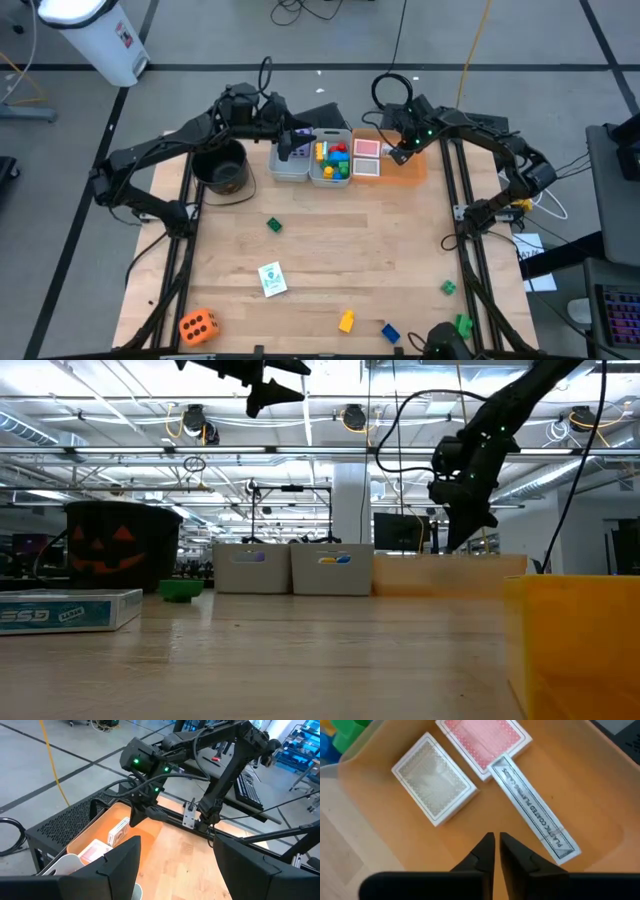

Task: Pick & Place Toys
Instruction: Put the black playing card into the orange bin

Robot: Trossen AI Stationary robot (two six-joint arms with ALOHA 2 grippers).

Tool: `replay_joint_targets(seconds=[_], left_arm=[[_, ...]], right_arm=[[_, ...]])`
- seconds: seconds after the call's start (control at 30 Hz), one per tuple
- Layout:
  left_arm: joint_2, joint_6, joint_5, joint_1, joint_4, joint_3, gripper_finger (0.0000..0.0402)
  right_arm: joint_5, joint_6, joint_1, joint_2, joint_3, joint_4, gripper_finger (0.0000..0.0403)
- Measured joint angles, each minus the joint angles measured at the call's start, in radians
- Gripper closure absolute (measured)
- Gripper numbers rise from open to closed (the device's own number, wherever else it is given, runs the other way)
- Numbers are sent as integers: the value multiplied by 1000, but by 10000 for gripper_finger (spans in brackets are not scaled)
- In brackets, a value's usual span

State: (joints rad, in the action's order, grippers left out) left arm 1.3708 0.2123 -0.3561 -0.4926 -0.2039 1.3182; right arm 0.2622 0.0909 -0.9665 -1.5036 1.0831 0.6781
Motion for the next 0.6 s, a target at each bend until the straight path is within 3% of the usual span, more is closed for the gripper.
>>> replay_joint_targets(seconds=[0.6], left_arm=[[0,-8,25,0,0,0,144]], right_arm=[[-135,-140,-2,-27,-110,-253,376]])
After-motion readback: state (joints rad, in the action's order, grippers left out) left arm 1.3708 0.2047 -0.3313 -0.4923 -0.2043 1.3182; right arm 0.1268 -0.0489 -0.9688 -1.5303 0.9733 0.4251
